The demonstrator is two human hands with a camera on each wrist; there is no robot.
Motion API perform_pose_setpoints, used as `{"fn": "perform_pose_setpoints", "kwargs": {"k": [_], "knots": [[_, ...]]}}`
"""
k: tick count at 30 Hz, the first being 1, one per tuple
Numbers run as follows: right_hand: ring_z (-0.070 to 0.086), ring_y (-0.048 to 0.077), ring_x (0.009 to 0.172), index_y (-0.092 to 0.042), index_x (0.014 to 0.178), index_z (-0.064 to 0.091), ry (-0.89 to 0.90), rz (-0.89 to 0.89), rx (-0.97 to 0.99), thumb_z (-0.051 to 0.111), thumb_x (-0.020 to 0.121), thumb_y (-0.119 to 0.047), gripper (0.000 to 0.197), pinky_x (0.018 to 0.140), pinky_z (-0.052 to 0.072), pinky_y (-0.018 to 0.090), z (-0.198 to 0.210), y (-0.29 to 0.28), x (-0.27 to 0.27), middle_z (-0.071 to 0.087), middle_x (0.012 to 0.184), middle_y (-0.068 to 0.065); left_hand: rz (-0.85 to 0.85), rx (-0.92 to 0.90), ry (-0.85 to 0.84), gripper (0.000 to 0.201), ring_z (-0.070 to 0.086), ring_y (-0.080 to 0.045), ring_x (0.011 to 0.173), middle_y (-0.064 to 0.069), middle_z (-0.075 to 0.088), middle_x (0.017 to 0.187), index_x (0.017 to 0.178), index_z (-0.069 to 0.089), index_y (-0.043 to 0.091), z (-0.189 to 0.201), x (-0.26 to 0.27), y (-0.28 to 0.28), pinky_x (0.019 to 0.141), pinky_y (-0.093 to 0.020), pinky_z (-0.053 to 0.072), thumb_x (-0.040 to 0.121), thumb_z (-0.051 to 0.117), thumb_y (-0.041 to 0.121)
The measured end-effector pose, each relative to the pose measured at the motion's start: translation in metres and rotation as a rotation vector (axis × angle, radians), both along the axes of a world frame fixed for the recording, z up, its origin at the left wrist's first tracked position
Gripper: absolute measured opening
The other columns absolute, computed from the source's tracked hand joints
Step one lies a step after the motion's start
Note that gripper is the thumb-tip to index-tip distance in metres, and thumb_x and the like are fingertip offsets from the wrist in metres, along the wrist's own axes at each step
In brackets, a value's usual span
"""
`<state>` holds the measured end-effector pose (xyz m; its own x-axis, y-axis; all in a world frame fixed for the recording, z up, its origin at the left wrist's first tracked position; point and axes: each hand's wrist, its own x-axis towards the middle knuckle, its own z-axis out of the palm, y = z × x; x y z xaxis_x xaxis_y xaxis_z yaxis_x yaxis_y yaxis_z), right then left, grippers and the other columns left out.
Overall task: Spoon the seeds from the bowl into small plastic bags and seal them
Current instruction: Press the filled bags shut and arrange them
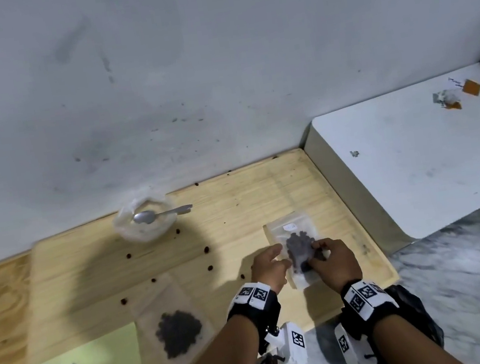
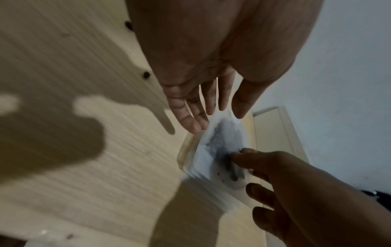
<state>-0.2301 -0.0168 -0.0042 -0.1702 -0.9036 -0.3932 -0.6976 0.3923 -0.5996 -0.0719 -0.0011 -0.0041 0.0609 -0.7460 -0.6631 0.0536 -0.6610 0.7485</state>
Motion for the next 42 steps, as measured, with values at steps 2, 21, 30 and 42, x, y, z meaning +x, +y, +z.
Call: {"fn": "perform_pose_setpoints", "kwargs": {"k": [2, 21, 30, 42], "knots": [[0.063, 0.028, 0.102, -0.021, 0.112, 0.067, 0.034, 0.025, 0.028, 0.077, 0.075, -0.025, 0.039, 0.083, 0.051, 0.034, -0.009, -0.002, -0.003, 0.061, 0.119, 0.007, -0.027, 0.003, -0.036, 0.05, 0.053, -0.025, 0.124, -0.004, 0.05, 0.143, 0.135, 0.055, 0.013, -0.002, -0.006, -0.003, 0.098, -0.041, 0.051, 0.087, 0.059, 0.001], [0.063, 0.013, 0.095, -0.029, 0.085, 0.064, -0.267, 0.232, -0.162, 0.069, 0.079, -0.004, 0.026, 0.079, 0.046, 0.022, -0.005, 0.06, 0.108, 0.067, 0.093, -0.014, 0.259, -0.101, -0.016, 0.025, 0.062, -0.015, 0.071, -0.001, 0.067, 0.097, 0.104, 0.066, 0.018, 0.021, 0.101, 0.061, 0.057, -0.025, 0.041, 0.088, 0.057, 0.001], [0.056, 0.013, 0.108, -0.033, 0.109, 0.063, -0.179, 0.541, 0.086, 0.075, 0.08, -0.028, 0.031, 0.092, 0.045, 0.026, -0.022, 0.099, 0.199, 0.053, 0.119, -0.006, 0.561, -0.016, -0.307, 0.014, 0.062, -0.018, 0.082, 0.001, 0.066, 0.093, 0.095, 0.07, 0.017, -0.005, 0.203, 0.147, 0.07, -0.023, 0.046, 0.085, 0.067, 0.008], [0.063, 0.017, 0.087, -0.023, 0.095, 0.064, -0.145, 0.506, 0.161, 0.077, 0.075, -0.015, 0.025, 0.067, 0.045, 0.015, -0.035, 0.095, 0.235, 0.067, 0.096, -0.001, 0.517, 0.102, -0.058, 0.023, 0.059, -0.017, 0.077, -0.004, 0.067, 0.095, 0.088, 0.067, 0.025, -0.018, 0.217, 0.161, 0.073, -0.029, 0.048, 0.083, 0.061, 0.003]]}}
